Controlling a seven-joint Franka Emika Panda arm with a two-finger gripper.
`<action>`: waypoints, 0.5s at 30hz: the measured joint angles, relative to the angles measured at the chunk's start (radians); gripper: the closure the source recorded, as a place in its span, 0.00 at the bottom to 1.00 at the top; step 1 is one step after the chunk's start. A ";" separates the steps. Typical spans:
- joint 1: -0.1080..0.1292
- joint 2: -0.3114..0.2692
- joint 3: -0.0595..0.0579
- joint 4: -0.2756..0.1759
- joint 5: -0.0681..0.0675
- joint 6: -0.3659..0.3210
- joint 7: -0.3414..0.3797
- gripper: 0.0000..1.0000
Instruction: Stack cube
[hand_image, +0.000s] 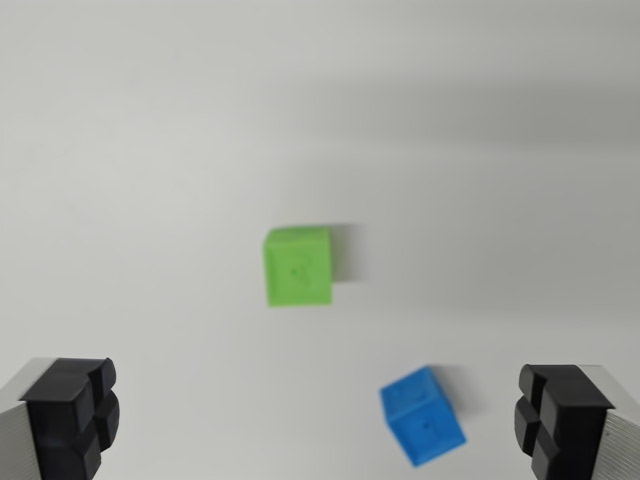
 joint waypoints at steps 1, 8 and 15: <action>-0.001 -0.001 0.000 -0.004 0.000 0.002 -0.003 0.00; -0.003 -0.016 -0.003 -0.042 0.000 0.025 -0.030 0.00; -0.007 -0.035 -0.007 -0.090 0.000 0.052 -0.066 0.00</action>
